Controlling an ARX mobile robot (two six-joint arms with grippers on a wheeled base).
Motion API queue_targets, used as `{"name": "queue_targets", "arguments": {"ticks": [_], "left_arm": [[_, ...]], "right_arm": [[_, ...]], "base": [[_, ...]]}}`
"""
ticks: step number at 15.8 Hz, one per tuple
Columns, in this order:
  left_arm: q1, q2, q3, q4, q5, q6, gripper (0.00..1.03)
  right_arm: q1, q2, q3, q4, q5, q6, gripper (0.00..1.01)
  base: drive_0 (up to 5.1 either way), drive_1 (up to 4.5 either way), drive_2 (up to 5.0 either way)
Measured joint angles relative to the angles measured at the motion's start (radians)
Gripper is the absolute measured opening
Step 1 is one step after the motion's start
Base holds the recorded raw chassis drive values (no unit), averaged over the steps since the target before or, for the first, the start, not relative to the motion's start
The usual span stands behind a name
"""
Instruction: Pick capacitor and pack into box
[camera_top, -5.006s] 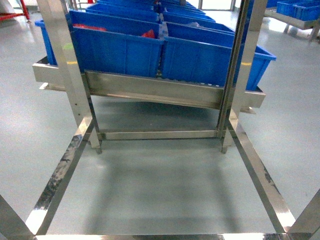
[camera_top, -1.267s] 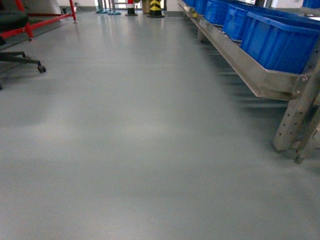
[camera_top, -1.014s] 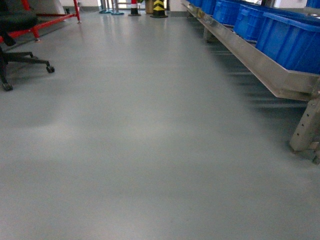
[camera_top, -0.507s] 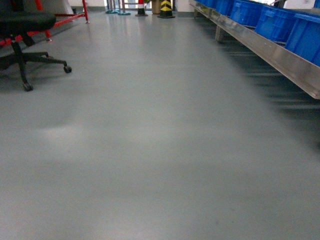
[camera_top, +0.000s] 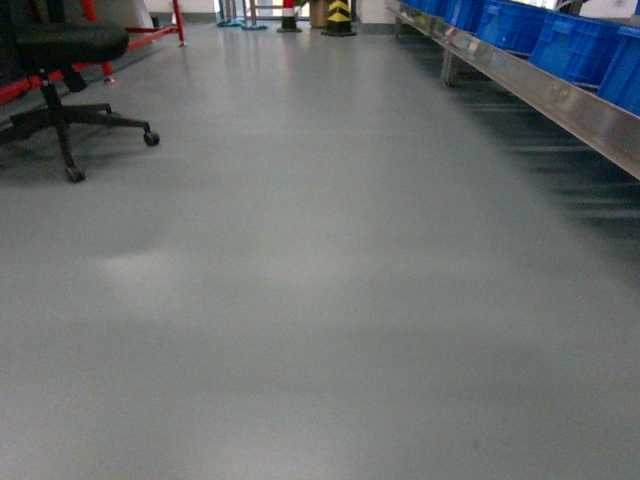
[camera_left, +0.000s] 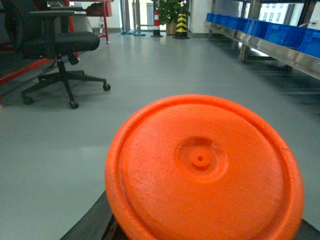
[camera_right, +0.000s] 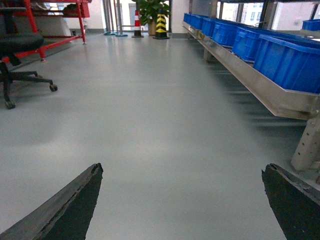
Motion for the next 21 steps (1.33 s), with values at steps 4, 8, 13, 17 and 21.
{"name": "queue_targets", "arguments": {"ticks": [4,8,13,17,21], "left_arm": [[0.0,0.0,0.0,0.0,-0.002,0.0,0.44],[0.0,0.0,0.0,-0.002,0.002,0.0,0.44],[0.0,0.0,0.0,0.004,0.002,0.0,0.44],[0.0,0.0,0.0,0.0,0.002,0.0,0.44],[0.0,0.0,0.0,0.003,0.002,0.0,0.44]], "right_arm": [[0.0,0.0,0.0,-0.001,0.0,0.0,0.98],[0.0,0.0,0.0,-0.005,0.0,0.0,0.98],[0.0,0.0,0.0,-0.003,0.0,0.0,0.98],[0.0,0.0,0.0,-0.002,0.0,0.0,0.98],[0.0,0.0,0.0,0.0,0.001,0.0,0.98]], "base": [[-5.1,2.38,2.4],[-5.1,2.37,2.4],[-5.0,2.5,2.5],[-5.0,2.49,2.5],[-4.9,2.54,2.5]]}}
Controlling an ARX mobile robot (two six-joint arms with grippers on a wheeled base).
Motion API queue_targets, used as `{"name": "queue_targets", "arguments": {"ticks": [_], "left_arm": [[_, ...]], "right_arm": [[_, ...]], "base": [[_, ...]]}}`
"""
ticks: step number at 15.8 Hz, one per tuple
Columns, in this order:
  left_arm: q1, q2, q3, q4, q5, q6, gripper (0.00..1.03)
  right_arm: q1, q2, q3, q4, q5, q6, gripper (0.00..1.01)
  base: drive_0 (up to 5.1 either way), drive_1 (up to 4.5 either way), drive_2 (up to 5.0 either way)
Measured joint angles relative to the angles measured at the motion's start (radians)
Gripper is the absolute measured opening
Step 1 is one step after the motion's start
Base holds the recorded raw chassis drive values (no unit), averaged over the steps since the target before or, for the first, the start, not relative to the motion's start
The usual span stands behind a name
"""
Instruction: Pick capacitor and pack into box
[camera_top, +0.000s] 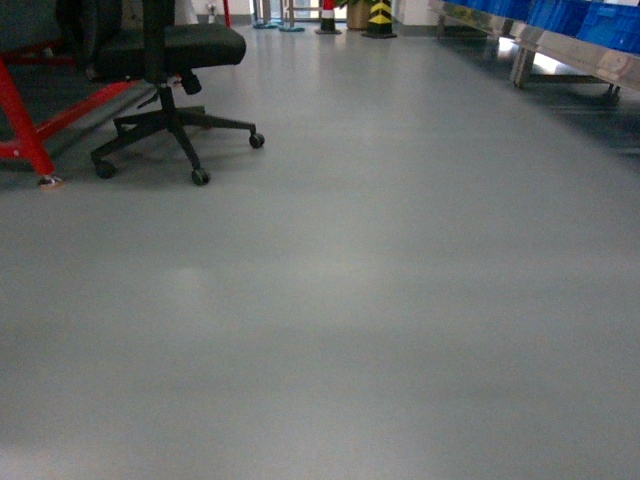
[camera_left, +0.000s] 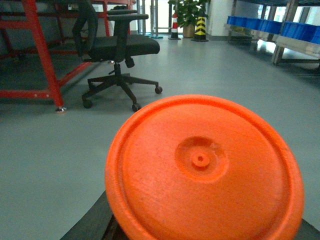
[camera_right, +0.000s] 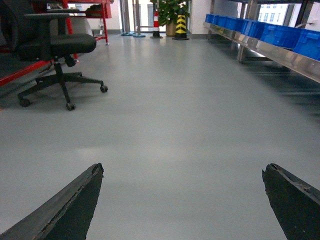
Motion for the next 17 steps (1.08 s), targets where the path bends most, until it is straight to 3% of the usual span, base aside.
{"name": "queue_targets", "arguments": {"ticks": [17], "left_arm": [[0.0,0.0,0.0,-0.005,0.0,0.0,0.44]], "right_arm": [[0.0,0.0,0.0,-0.002,-0.001,0.0,0.98]], "base": [[-5.0,2.48,2.5]]}}
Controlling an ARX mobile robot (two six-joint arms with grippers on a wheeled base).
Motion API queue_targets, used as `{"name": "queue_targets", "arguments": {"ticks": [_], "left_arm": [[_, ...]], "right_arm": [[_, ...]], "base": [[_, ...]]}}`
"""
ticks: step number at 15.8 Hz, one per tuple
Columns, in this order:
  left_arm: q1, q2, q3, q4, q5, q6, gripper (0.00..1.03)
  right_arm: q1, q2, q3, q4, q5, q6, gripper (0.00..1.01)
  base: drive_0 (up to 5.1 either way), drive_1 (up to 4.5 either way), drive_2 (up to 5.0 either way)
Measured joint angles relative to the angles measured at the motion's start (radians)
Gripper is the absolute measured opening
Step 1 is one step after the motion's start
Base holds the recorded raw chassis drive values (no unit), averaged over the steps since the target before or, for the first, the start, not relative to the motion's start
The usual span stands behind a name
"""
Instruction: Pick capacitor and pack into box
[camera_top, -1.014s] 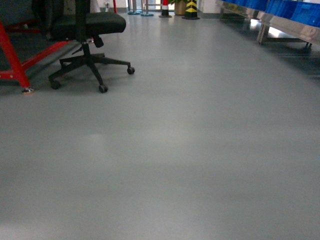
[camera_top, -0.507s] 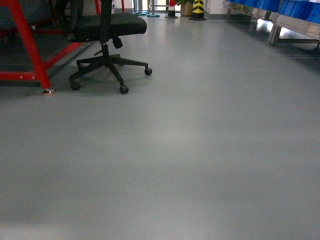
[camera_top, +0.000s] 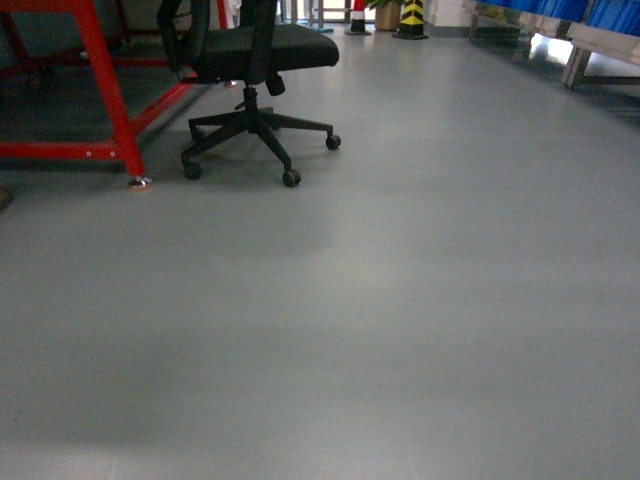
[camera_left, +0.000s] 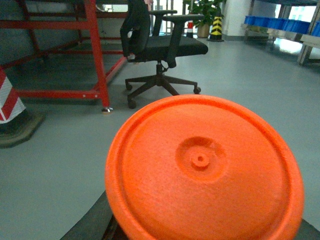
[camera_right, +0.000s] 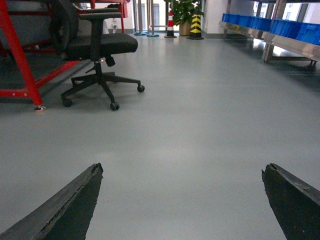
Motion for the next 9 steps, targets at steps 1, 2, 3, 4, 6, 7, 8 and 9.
{"name": "queue_targets", "arguments": {"ticks": [1,2,3,4,6,7,8,9], "left_arm": [[0.0,0.0,0.0,0.004,0.0,0.0,0.44],[0.0,0.0,0.0,-0.002,-0.001,0.0,0.44],[0.0,0.0,0.0,0.002,0.0,0.0,0.44],[0.0,0.0,0.0,0.0,0.0,0.0,0.44],[0.0,0.0,0.0,0.001,-0.002,0.0,0.44],[0.0,0.0,0.0,0.0,0.0,0.0,0.44],[0.0,0.0,0.0,0.002,0.0,0.0,0.44],[0.0,0.0,0.0,0.002,-0.003,0.0,0.44]], "right_arm": [[0.0,0.0,0.0,0.0,0.0,0.0,0.98],[0.0,0.0,0.0,0.0,0.0,0.0,0.98],[0.0,0.0,0.0,-0.003,0.0,0.0,0.98],[0.0,0.0,0.0,-0.001,0.0,0.0,0.98],[0.0,0.0,0.0,0.0,0.0,0.0,0.98],[0.0,0.0,0.0,-0.002,0.0,0.0,0.98],[0.0,0.0,0.0,-0.002,0.0,0.0,0.98],[0.0,0.0,0.0,0.003,0.0,0.0,0.98]], "base": [[-5.1,2.39,2.4],[-5.1,2.4,2.4],[-5.1,2.4,2.4],[-5.1,2.36,2.4],[-5.1,2.36,2.4],[-5.2,2.29,2.3],[-5.2,2.29,2.3],[-5.2,2.29,2.3]]}}
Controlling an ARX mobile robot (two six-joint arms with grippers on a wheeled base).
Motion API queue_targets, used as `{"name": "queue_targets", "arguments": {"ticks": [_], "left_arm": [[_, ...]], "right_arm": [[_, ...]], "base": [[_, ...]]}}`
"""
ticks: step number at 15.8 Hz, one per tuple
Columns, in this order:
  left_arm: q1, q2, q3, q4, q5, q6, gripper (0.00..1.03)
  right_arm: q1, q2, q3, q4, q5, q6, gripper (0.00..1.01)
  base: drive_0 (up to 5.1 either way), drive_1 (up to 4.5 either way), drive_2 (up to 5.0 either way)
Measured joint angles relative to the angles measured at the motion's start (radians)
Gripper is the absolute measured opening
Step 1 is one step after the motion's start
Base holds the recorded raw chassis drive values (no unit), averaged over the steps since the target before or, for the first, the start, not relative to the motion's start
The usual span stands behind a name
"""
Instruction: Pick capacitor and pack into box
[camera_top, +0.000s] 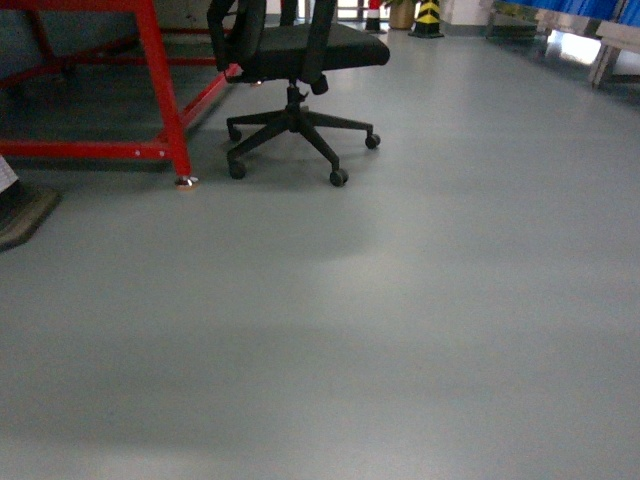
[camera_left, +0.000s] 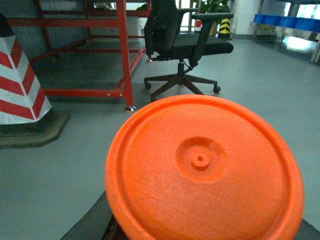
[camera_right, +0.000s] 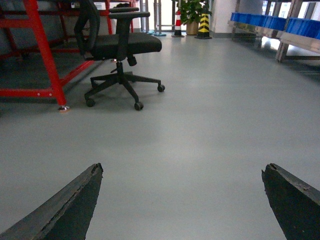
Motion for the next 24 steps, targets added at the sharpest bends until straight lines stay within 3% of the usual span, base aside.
{"name": "queue_targets", "arguments": {"ticks": [24], "left_arm": [[0.0,0.0,0.0,0.0,0.002,0.0,0.44]], "right_arm": [[0.0,0.0,0.0,-0.004,0.0,0.0,0.98]], "base": [[-5.2,2.29,2.3]]}}
